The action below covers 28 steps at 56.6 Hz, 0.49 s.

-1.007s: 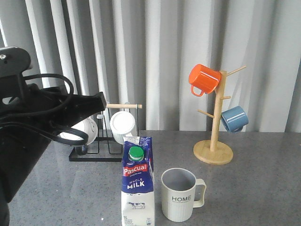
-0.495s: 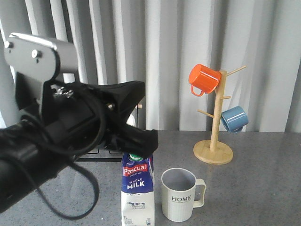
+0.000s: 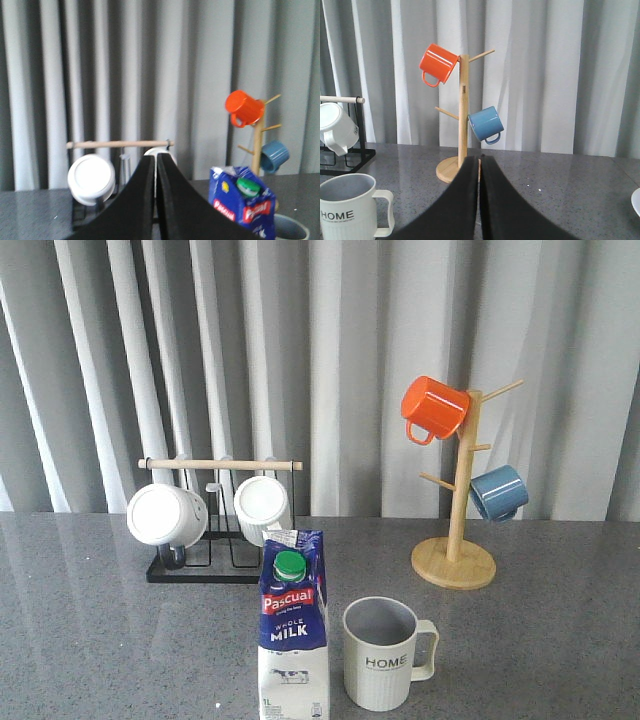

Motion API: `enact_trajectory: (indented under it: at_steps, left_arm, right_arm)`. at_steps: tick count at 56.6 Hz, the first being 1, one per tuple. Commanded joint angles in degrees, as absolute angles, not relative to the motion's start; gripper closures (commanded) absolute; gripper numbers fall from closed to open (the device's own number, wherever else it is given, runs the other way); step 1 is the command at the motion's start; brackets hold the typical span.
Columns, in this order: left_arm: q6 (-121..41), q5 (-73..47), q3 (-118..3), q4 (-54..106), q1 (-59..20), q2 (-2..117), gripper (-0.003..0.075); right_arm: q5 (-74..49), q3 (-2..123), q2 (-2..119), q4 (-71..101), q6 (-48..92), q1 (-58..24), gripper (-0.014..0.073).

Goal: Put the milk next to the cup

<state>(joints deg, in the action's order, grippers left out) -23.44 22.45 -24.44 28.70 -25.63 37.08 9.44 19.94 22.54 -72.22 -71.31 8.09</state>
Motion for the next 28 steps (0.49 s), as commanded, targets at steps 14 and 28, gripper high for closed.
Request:
enact_trajectory:
  at_steps: [14, 28]
  left_arm:
    - [-7.19, 19.42, -4.83, 9.35, -13.47, 12.77, 0.0728]
    - [-1.67, 5.93, -0.98, 8.79, -4.38, 2.15, 0.0728]
  right_arm:
    - [10.35, 21.67, 22.87, -71.96, -71.33, 8.17, 0.0596]
    - [10.35, 21.67, 22.87, -71.96, -71.33, 8.17, 0.0596]
